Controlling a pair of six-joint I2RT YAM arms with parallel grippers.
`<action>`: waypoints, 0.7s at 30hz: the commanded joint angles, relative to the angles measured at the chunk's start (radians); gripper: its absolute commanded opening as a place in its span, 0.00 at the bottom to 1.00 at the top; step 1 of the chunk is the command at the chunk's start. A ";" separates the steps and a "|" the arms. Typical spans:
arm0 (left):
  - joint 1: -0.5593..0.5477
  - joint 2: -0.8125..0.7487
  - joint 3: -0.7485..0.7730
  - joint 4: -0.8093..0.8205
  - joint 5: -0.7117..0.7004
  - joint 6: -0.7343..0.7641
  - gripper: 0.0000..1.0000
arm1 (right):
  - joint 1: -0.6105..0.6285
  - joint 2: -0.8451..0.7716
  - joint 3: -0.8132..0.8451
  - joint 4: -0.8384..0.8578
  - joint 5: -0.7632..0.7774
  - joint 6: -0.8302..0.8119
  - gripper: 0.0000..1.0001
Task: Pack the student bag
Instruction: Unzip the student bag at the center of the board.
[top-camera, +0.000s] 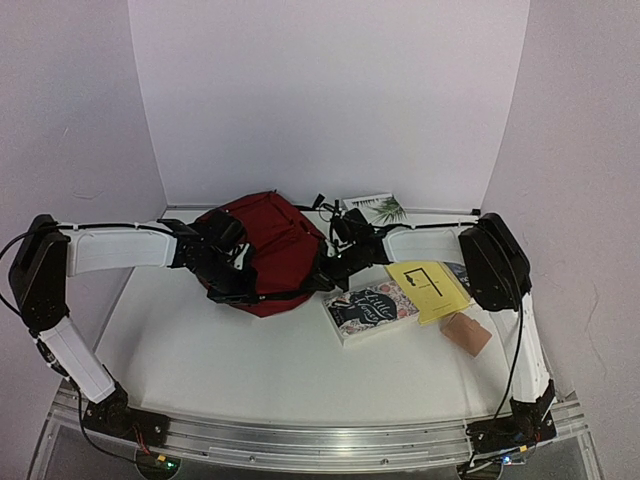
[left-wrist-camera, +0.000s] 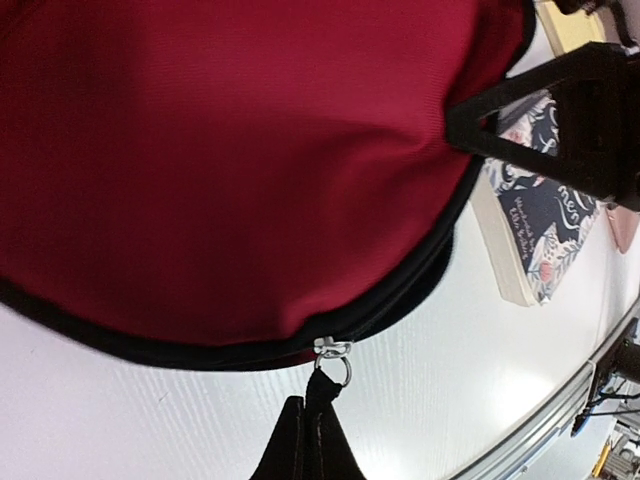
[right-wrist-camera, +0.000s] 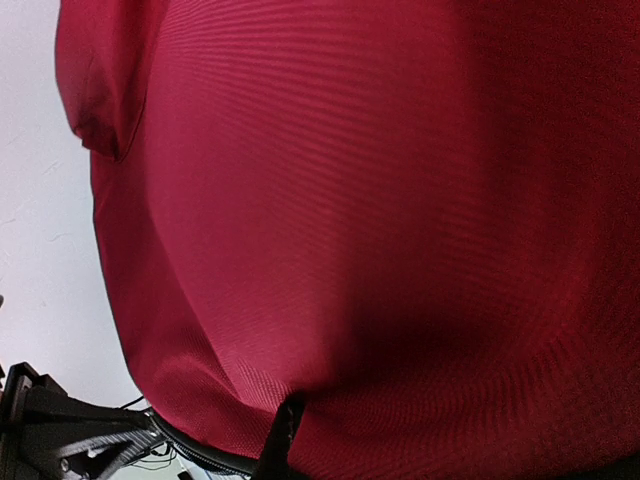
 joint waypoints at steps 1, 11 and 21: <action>0.038 -0.071 0.002 -0.126 -0.119 -0.055 0.00 | -0.047 -0.083 -0.043 -0.026 0.064 -0.044 0.00; 0.214 -0.139 -0.016 -0.219 -0.327 -0.144 0.00 | -0.063 -0.092 -0.049 -0.081 0.076 -0.103 0.00; 0.354 -0.015 0.012 -0.149 -0.350 -0.141 0.00 | -0.065 -0.124 -0.060 -0.106 0.083 -0.160 0.00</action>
